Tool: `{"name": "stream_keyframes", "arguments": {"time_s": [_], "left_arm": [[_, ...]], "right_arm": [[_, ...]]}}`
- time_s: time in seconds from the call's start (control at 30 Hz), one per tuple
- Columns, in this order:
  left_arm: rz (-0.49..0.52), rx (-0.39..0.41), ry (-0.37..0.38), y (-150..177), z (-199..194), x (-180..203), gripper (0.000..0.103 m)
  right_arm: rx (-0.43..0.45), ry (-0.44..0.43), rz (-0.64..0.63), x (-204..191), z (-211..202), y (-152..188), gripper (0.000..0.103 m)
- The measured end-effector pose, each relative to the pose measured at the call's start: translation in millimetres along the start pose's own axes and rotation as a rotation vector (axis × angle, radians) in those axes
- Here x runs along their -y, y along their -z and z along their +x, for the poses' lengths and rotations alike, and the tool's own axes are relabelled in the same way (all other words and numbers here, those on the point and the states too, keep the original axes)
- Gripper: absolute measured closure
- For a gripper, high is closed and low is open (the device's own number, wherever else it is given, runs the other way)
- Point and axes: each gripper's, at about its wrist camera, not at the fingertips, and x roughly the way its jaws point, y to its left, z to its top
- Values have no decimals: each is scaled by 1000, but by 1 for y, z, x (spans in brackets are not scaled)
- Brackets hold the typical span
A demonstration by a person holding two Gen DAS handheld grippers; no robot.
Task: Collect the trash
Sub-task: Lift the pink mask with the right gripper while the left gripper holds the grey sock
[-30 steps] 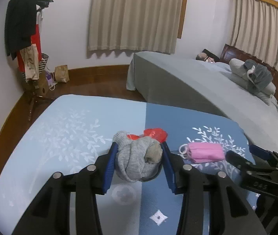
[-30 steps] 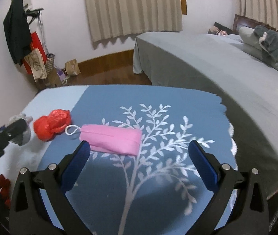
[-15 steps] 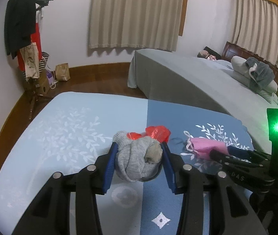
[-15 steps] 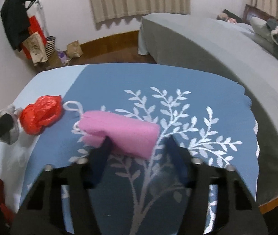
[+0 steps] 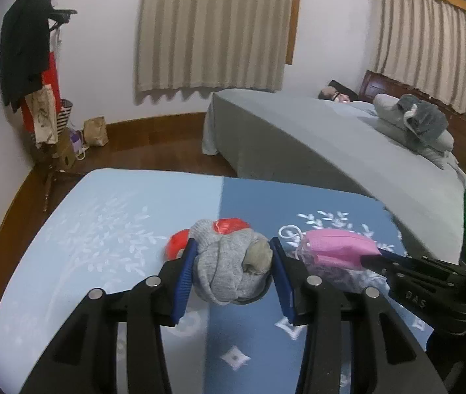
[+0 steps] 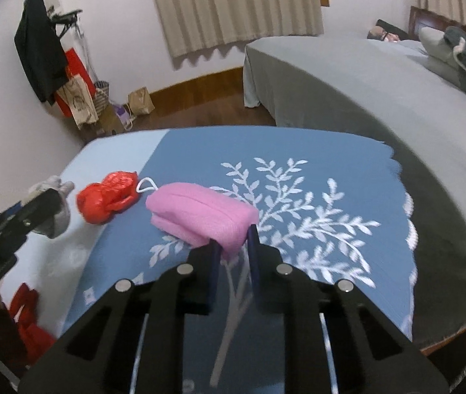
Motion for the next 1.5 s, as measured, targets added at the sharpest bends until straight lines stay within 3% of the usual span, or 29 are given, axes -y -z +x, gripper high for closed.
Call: {"name": "stream_keyframes", "arguments": {"time_s": [0.27, 0.67, 0.73, 0.9, 1.07, 1.17, 1.4, 1.5], "left_arm": [[32, 13, 56, 7, -25, 35, 59], [42, -29, 67, 25, -17, 48, 59], [43, -28, 67, 26, -17, 47, 59], [41, -34, 61, 30, -13, 45, 59], [35, -49, 50, 38, -9, 40, 59], [27, -57, 40, 41, -7, 33, 59], [21, -66, 25, 46, -8, 24, 59], [20, -62, 28, 45, -9, 26, 59]], "right_arm": [[34, 9, 16, 10, -39, 15, 88], [-41, 33, 5, 16, -26, 53, 84], [-44, 31, 4, 17, -26, 59, 79], [-36, 34, -4, 16, -31, 67, 46], [-21, 26, 7, 18, -39, 71, 29], [-18, 21, 11, 18, -43, 71, 26], [10, 11, 43, 21, -46, 64, 25], [-2, 41, 20, 19, -35, 59, 35]]}}
